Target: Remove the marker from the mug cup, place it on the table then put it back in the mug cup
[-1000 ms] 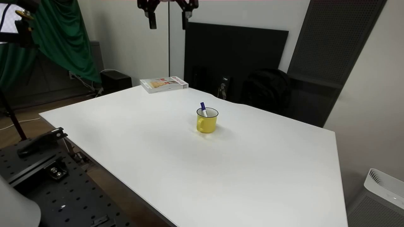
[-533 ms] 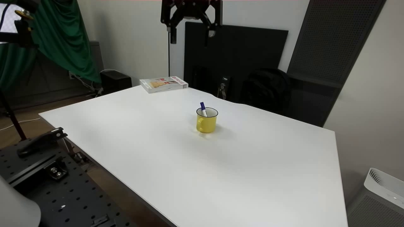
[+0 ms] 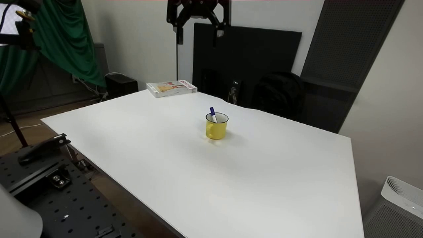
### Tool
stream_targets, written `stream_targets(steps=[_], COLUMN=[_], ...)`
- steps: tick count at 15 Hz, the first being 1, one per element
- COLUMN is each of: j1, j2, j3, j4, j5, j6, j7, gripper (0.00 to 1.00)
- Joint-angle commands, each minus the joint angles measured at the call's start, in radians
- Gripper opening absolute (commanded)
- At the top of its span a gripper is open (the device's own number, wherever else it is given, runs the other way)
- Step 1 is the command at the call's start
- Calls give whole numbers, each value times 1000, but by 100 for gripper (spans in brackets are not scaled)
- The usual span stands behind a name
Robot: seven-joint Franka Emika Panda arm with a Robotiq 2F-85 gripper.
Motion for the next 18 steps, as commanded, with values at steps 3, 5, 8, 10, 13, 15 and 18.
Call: stream_targets(steps=[3, 5, 8, 10, 13, 15, 18], j1=[-3, -8, -16, -28, -48, -58, -58], j2=[0, 57, 179, 277, 428, 534, 678], j3=[3, -3, -17, -19, -12, -3, 12], j4=[1, 43, 121, 190, 315, 416, 569], j5=[1, -17, -20, -27, -47, -77, -145], j6=[-2, -34, -76, -111, -171, -213, -274], j7=[-1, -30, -89, -116, -161, -174, -192], gripper=[100, 100, 100, 100, 100, 100, 100])
